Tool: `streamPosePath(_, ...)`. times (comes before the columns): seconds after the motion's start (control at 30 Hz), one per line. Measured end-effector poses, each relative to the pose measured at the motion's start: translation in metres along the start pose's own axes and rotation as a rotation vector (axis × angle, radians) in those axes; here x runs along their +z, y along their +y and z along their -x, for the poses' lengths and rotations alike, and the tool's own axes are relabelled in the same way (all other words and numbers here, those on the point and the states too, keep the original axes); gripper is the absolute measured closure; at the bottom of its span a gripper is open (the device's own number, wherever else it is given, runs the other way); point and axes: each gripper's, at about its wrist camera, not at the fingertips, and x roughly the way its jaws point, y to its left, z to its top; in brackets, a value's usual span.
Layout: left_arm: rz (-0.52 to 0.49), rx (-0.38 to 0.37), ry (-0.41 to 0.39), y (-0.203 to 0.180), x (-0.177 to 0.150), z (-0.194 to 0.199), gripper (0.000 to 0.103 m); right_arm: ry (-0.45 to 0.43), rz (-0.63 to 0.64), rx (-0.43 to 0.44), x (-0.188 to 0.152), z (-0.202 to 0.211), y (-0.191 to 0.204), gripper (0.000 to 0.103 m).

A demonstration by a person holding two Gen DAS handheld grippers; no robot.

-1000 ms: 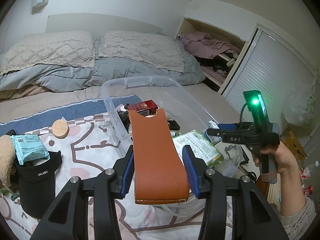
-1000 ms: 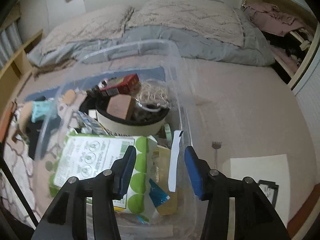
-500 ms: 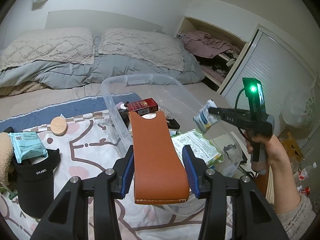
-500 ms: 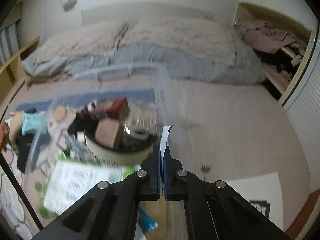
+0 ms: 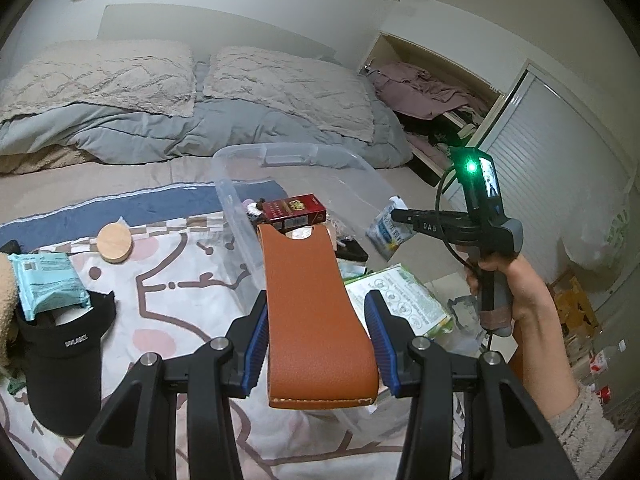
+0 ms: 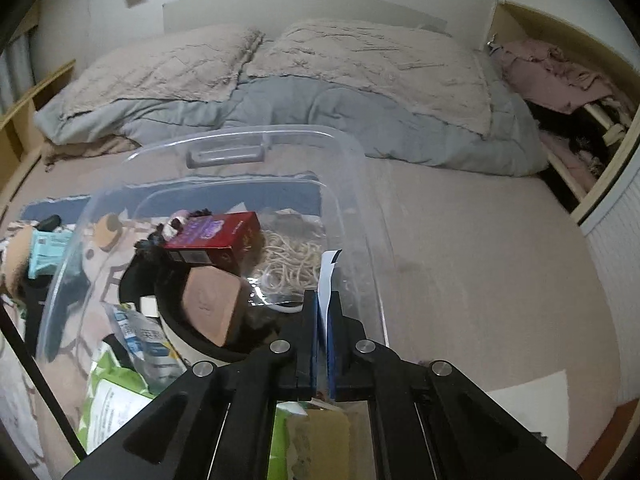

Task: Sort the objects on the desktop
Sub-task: 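Lower the brown leather sleeve into the box with the left tool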

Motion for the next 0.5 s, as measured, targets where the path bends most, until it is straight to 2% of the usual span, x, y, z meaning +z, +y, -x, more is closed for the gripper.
streamPosePath(0.07,-0.005,-0.013,0.000,-0.004,0.004,-0.004,0.057,-0.001,-0.005,0.018,-0.001,0.001,-0.004,0.094)
streamPosePath(0.1,-0.008,-0.021,0.000,-0.007,0.006,-0.006,0.057,0.002,-0.007,0.034,-0.002,0.001,-0.005,0.084)
streamPosePath(0.13,-0.013,-0.029,0.000,-0.010,0.009,-0.009,0.057,0.004,-0.008,0.047,-0.003,0.002,-0.007,0.060)
streamPosePath(0.2,-0.022,-0.041,-0.001,-0.016,0.013,-0.014,0.057,-0.003,0.000,0.102,-0.006,0.006,-0.007,0.046)
streamPosePath(0.37,-0.033,-0.069,0.008,-0.034,0.028,-0.036,0.057,-0.050,0.041,0.090,-0.010,0.022,-0.002,0.045)
streamPosePath(0.5,-0.042,-0.087,0.020,-0.049,0.037,-0.054,0.057,-0.115,-0.005,0.161,-0.012,0.040,-0.013,0.046)
